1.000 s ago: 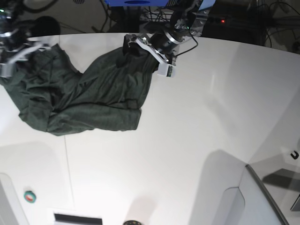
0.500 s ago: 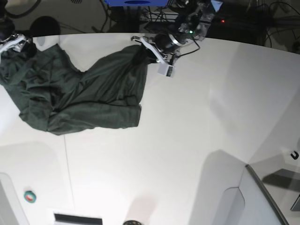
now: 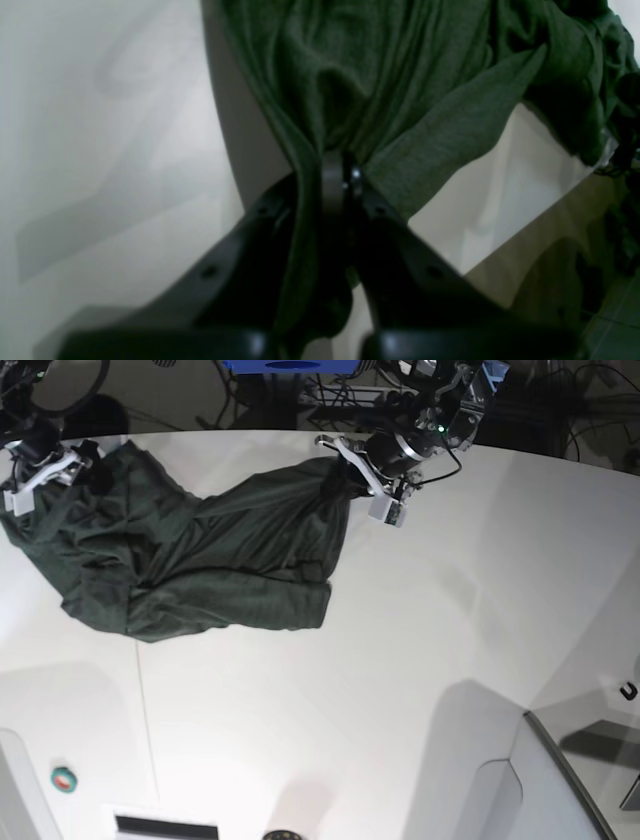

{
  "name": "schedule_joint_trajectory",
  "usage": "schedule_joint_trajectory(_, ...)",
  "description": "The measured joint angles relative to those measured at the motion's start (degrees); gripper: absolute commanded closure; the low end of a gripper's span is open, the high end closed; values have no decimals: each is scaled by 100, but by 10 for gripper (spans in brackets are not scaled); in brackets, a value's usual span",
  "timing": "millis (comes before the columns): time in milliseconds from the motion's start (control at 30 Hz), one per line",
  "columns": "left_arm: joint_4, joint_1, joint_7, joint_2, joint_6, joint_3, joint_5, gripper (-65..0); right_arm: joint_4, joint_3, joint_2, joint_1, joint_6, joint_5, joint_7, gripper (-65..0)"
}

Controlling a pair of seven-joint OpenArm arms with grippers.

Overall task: Layout the t-shirt on the table in an organized manner, then fold the t-shirt properly
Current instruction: 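Grasp the shirt end with the left gripper while the right holds the other end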

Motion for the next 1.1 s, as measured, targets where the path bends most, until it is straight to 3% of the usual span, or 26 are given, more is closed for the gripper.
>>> schedule_joint_trajectory(33,2,2,-7,-4,0,0,-2,0,0,-2,-2,0,0,0,2,-399)
schedule_joint_trajectory(100,7,11,-11,-20,0,0,-2,0,0,0,0,-2,4,-26,4,-315)
schedule_joint_trajectory(233,76,35,-4,-131,0,0,0,0,0,-9,-4,-37,4,-175,-254,-3)
schedule_joint_trajectory(333,289,114,138,-245,83,-114,68,0,-2,-4,63,-63,2,-177,-448,-27)
schedule_joint_trajectory(500,793,411,682,-345,155,-824,170,0,52,24,483,0,2,-199,-459,-3)
schedule_joint_trajectory(700,1558,507,1174,-356,153,-1196,177,0,1036,20,356,-52,-2,-216,-1108,-3)
schedule_joint_trajectory(867,1891,516,1473,-444,151,-1193,184,0,1978,22,282,-2,-2,-186,-1204,-3)
schedule_joint_trajectory(1100,1899,651,1491,-446,146,-1193,177,0,1906,503,188,-184,-28,-278,-1530,-3)
